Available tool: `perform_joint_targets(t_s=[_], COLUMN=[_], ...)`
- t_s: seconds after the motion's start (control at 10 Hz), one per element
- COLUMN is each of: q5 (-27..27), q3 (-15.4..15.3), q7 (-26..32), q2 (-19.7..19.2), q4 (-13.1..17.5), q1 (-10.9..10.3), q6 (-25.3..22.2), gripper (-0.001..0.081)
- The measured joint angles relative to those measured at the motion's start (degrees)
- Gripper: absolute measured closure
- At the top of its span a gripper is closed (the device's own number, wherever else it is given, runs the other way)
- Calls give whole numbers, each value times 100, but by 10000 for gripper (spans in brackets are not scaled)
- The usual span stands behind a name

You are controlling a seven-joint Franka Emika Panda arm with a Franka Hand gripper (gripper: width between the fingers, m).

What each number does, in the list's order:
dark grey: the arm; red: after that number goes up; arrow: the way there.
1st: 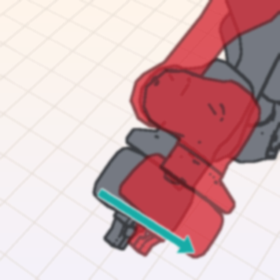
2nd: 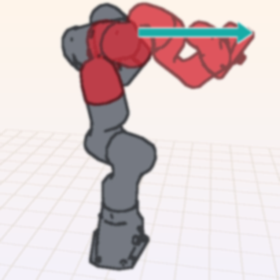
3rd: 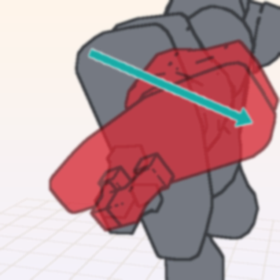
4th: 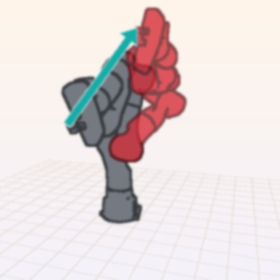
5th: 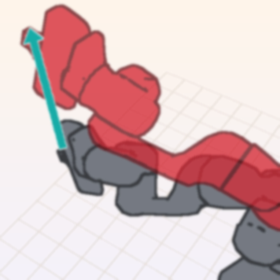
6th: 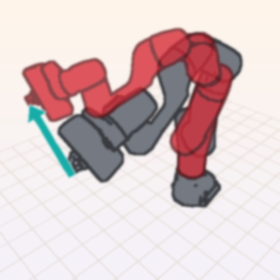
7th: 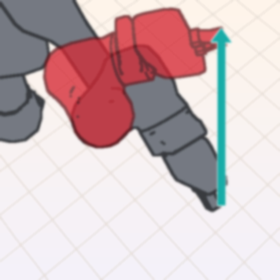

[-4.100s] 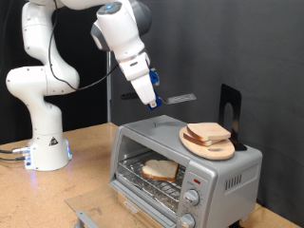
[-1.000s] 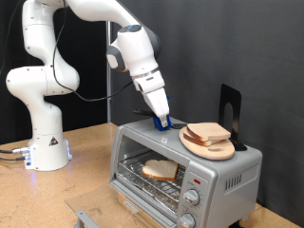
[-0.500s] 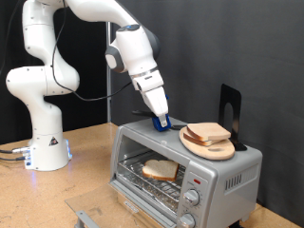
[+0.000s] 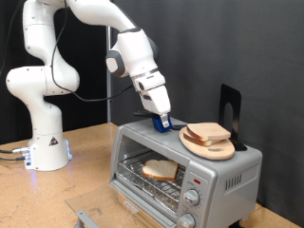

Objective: Make a piece of toast with the oven

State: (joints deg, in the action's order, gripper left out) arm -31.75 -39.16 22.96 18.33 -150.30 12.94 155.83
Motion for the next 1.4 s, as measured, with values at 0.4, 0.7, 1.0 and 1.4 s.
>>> perform_joint_targets(t_s=[0.4, 0.7, 1.0, 1.4], q5=[234, 610, 828, 524], q3=[-237, -509, -749, -658], q7=[-14, -104, -114, -70], q2=[8, 15, 31, 35], q4=[-17, -36, -70, -61], q1=[137, 375, 583, 509], q6=[246, 542, 809, 670], gripper=[0, 0, 0, 0])
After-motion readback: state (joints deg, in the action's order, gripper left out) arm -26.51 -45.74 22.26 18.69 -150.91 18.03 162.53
